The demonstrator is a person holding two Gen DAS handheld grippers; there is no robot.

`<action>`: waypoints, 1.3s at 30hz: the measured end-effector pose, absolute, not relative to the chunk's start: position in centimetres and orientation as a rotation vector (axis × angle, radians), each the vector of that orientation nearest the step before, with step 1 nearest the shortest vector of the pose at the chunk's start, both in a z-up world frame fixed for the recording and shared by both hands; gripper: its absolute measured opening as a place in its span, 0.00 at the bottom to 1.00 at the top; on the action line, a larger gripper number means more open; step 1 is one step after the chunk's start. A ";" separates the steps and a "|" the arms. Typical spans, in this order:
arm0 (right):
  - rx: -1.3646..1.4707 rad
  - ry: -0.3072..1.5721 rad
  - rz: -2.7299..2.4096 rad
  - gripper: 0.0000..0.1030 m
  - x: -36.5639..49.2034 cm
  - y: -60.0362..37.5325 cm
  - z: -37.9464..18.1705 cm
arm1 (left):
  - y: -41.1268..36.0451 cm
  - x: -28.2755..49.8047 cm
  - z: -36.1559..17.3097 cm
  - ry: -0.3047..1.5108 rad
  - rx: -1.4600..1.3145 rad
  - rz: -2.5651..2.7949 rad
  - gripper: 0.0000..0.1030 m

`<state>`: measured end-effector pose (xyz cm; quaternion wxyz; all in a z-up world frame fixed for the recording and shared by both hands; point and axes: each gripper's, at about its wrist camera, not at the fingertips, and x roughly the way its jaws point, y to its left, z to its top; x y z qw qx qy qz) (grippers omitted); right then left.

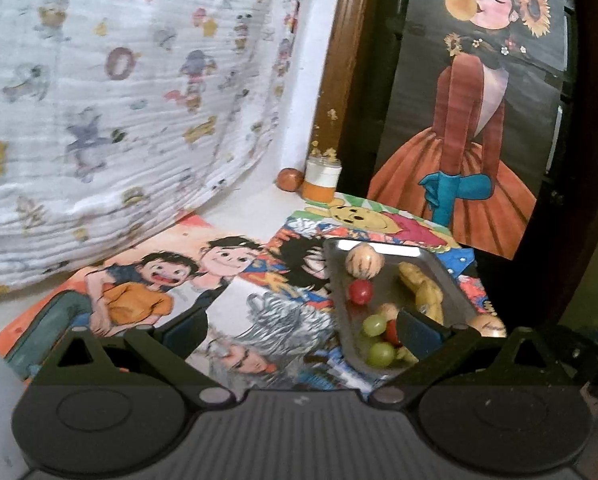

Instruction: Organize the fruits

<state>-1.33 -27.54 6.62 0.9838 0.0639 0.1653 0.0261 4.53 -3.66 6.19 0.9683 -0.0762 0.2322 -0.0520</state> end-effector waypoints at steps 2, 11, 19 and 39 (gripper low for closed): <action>0.124 0.331 0.053 0.99 -1.8 -27.3 6.3 | -3.1 3.9 5.7 0.468 -0.153 -0.091 1.00; 0.095 0.330 0.065 0.99 -3.4 -26.0 5.1 | -1.2 1.3 4.1 0.463 -0.159 -0.065 1.00; 0.084 0.336 0.084 0.99 -4.3 -25.2 4.4 | -0.6 -0.6 3.3 0.457 -0.128 -0.042 1.00; 0.091 0.345 0.094 0.99 -4.9 -25.3 3.9 | -0.7 -1.8 2.6 0.466 -0.108 -0.038 1.00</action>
